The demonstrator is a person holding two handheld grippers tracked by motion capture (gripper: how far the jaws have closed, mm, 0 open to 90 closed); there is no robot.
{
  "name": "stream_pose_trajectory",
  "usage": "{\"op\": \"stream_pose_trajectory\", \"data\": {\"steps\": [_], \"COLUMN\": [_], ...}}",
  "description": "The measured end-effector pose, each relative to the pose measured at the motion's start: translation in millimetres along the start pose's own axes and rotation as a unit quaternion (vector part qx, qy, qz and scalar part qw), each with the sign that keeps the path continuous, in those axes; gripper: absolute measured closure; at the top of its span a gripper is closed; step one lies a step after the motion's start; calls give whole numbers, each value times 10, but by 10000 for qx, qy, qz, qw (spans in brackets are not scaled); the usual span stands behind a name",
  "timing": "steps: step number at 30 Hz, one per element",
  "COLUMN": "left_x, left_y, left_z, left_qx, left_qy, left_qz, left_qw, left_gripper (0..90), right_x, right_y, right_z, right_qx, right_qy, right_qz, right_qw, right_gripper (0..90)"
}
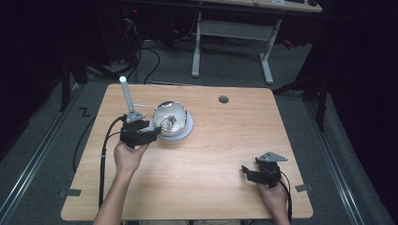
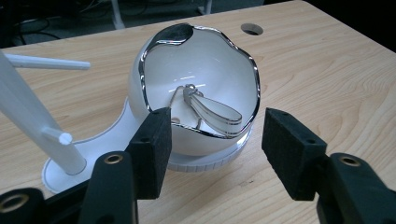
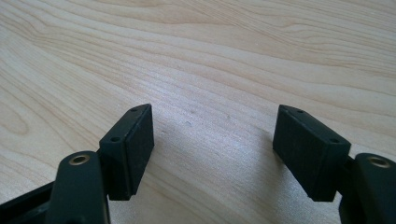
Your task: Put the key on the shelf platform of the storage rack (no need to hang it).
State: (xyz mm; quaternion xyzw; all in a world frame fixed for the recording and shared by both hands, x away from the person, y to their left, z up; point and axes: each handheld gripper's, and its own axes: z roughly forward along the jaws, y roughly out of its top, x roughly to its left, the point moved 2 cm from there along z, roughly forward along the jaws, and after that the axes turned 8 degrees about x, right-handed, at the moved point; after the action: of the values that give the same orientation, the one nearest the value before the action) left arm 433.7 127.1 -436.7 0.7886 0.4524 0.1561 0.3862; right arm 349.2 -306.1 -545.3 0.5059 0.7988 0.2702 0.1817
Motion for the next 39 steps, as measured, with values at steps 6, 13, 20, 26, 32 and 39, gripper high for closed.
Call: {"op": "stream_pose_trajectory", "data": {"steps": [6,13,20,26,32,39], "left_x": [20,38,39,41,47,34], "left_y": [-66,-121,-154,-190,-256,-308], "left_z": [-90,-190,-255,-309,-372,-432], "left_qx": [-65,-107,-186,-238,-315,-335], "left_qy": [18,19,0,1,-18,-17], "left_qz": [-31,-44,-70,-97,-176,-169], "left_qw": [10000,9999,9998,9997,9993,9993], "left_gripper": [427,419,417,416,416,415], "right_x": [0,-1,-1,-1,-1,-1], "right_y": [0,0,0,0,0,0], "right_z": [0,1,1,1,1,1], "right_qx": [-1,-6,-6,-6,-6,-7], "right_qy": [-1,-3,-3,-3,-3,-4], "right_qz": [2,-6,-5,-5,-5,-5], "right_qw": [10000,10000,10000,10000,10000,10000], "right_gripper": [296,296,296,296,296,296]}}
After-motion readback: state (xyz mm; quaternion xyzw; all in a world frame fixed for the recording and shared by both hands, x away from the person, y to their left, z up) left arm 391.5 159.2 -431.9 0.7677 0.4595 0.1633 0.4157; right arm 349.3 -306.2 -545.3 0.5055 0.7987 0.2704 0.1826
